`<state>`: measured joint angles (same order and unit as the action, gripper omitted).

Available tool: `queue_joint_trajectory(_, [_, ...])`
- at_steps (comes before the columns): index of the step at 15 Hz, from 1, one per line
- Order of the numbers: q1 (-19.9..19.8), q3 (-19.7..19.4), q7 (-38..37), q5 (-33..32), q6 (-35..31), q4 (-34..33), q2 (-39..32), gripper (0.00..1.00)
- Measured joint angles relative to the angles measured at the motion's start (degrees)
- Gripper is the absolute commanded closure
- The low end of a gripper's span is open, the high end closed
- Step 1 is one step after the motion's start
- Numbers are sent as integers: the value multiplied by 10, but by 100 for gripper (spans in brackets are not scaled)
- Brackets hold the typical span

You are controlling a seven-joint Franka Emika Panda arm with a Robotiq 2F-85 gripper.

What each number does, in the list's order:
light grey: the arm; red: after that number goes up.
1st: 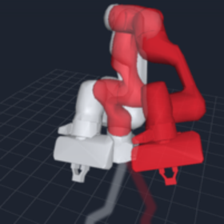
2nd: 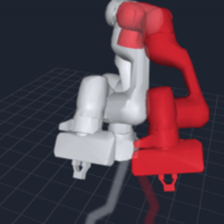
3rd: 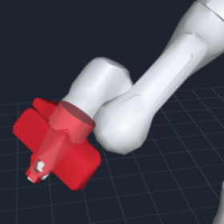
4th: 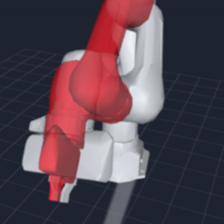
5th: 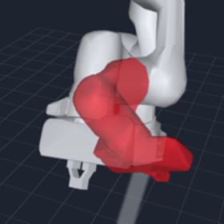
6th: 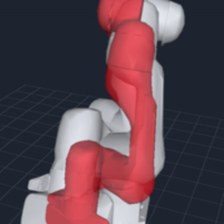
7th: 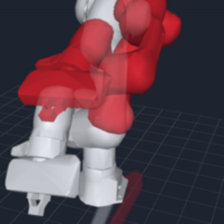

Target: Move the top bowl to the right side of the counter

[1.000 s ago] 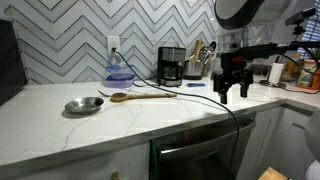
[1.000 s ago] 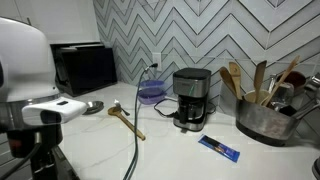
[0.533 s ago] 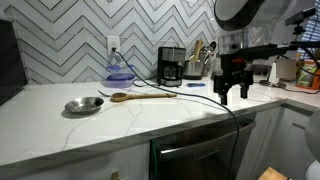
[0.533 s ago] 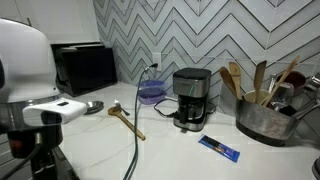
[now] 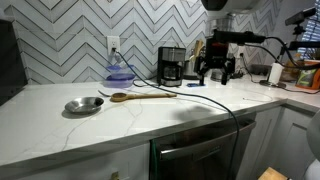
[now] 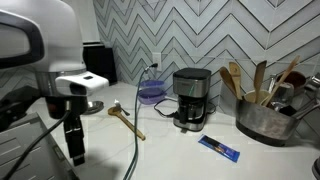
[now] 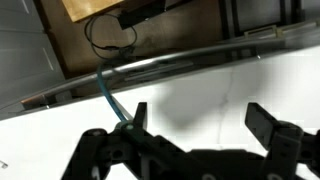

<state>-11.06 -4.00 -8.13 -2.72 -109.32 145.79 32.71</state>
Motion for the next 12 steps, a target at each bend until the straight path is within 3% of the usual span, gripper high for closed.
queue_joint_trajectory(12, [27,-28,-30,366,-2,-383,-332,0])
